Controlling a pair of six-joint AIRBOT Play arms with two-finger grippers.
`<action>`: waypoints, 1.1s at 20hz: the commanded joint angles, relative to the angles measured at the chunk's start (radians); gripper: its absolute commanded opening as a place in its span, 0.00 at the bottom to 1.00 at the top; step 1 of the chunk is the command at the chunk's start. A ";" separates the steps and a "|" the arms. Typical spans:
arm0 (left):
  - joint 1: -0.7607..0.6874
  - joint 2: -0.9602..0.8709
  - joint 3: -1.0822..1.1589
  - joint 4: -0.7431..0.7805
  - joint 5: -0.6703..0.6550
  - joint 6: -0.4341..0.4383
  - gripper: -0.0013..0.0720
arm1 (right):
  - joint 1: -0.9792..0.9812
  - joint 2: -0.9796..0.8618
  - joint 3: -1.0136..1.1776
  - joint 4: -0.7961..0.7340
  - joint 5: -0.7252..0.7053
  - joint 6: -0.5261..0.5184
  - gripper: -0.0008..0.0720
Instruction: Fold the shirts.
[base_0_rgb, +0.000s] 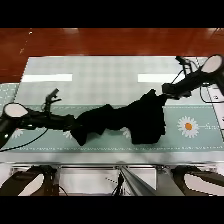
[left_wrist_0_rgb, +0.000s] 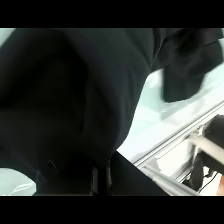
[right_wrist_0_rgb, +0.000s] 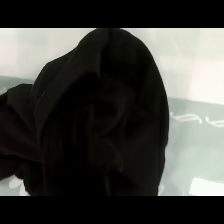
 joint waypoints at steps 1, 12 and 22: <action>-0.043 -0.108 -0.019 0.000 0.048 0.031 0.06 | 0.004 -0.047 0.005 0.018 -0.052 -0.060 0.53; -0.047 -0.126 -0.019 0.001 0.047 0.046 0.06 | -0.443 0.103 -0.161 0.029 0.153 -0.129 0.57; -0.047 -0.126 -0.019 0.001 0.046 0.046 0.06 | -0.457 0.261 -0.615 0.216 0.010 -0.284 0.59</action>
